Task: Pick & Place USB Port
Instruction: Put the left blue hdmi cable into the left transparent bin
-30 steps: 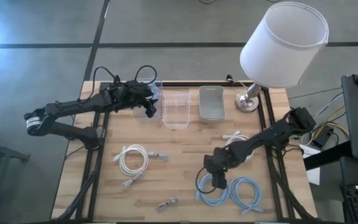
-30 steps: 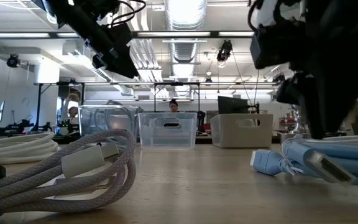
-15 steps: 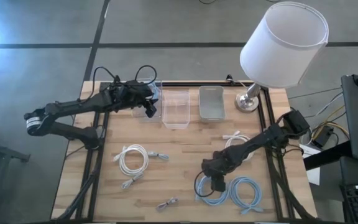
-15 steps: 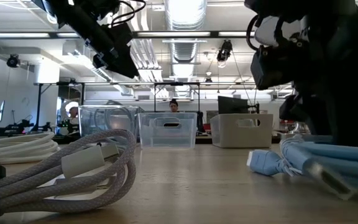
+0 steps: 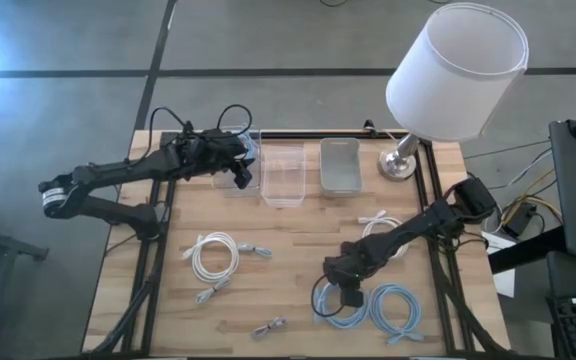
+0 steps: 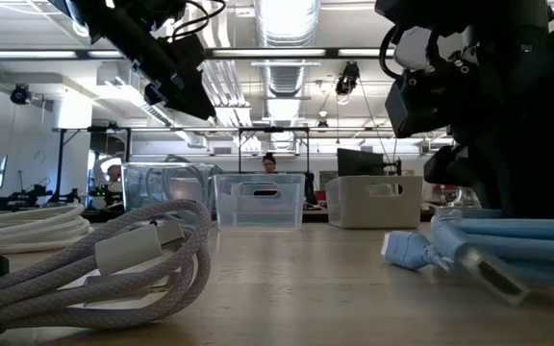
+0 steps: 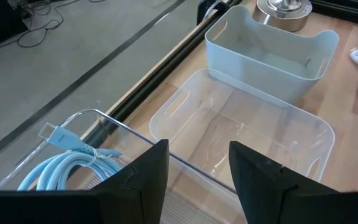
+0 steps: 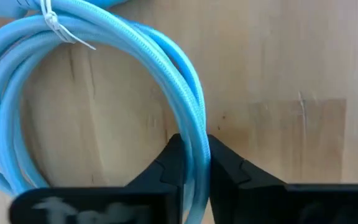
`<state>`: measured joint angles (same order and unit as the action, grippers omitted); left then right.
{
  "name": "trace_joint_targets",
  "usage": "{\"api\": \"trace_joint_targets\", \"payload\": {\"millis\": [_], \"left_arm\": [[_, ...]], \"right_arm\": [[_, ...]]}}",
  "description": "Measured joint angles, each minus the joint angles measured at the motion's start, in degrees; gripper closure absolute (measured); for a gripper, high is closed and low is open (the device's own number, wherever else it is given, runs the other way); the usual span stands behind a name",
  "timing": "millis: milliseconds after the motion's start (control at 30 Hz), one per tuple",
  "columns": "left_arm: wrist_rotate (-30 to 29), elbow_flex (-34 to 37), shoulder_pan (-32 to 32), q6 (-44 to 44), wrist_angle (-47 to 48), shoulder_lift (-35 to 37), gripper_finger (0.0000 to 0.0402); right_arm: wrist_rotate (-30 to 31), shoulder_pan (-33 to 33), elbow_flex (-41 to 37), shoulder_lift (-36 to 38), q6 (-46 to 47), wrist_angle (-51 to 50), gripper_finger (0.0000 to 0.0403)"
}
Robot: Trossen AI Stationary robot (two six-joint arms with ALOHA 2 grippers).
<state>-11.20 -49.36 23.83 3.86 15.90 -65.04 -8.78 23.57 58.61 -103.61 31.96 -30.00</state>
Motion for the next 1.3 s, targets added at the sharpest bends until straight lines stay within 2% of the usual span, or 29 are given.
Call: {"api": "trace_joint_targets", "payload": {"millis": [167, 267, 433, 600, 767, 967, 1133, 1300], "left_arm": [[0.38, 0.00, 0.00, 0.58, -0.09, 0.00, 0.0229], [2.84, 0.00, -0.12, 1.35, -0.72, 0.00, 0.0229], [9.16, 0.00, -0.92, 2.15, -2.06, 0.00, 0.0229], [13.61, 0.00, -2.68, 3.53, -1.99, 0.00, 0.0229], [16.61, 0.00, -5.85, 5.06, -1.95, 0.00, 0.0229], [16.58, 1.73, -10.45, 7.24, -2.28, 0.00, 0.0229], [16.23, 5.79, -13.02, 10.70, -7.66, 0.00, 0.0229], [15.79, 10.75, -13.33, 11.64, -19.62, 0.00, 0.0229]], "right_arm": [[-0.26, -0.65, 3.08, 1.01, -3.62, -0.98, 0.0373], [1.53, -1.69, 5.74, 1.25, -7.15, -4.25, 0.0372], [12.30, -3.84, 11.30, 1.37, -14.48, -15.26, 0.0370], [26.99, -6.93, 16.46, 1.44, -20.18, -22.55, 0.0369], [40.14, -10.54, 20.46, 1.88, -24.84, -22.71, 0.0362], [56.64, -14.77, 22.89, 1.88, -27.89, -19.97, 0.0356], [58.31, -18.07, 23.66, 1.92, -28.71, -15.91, 0.0357], [57.78, -19.61, 23.19, 1.83, -33.07, -8.27, 0.0356]]}}
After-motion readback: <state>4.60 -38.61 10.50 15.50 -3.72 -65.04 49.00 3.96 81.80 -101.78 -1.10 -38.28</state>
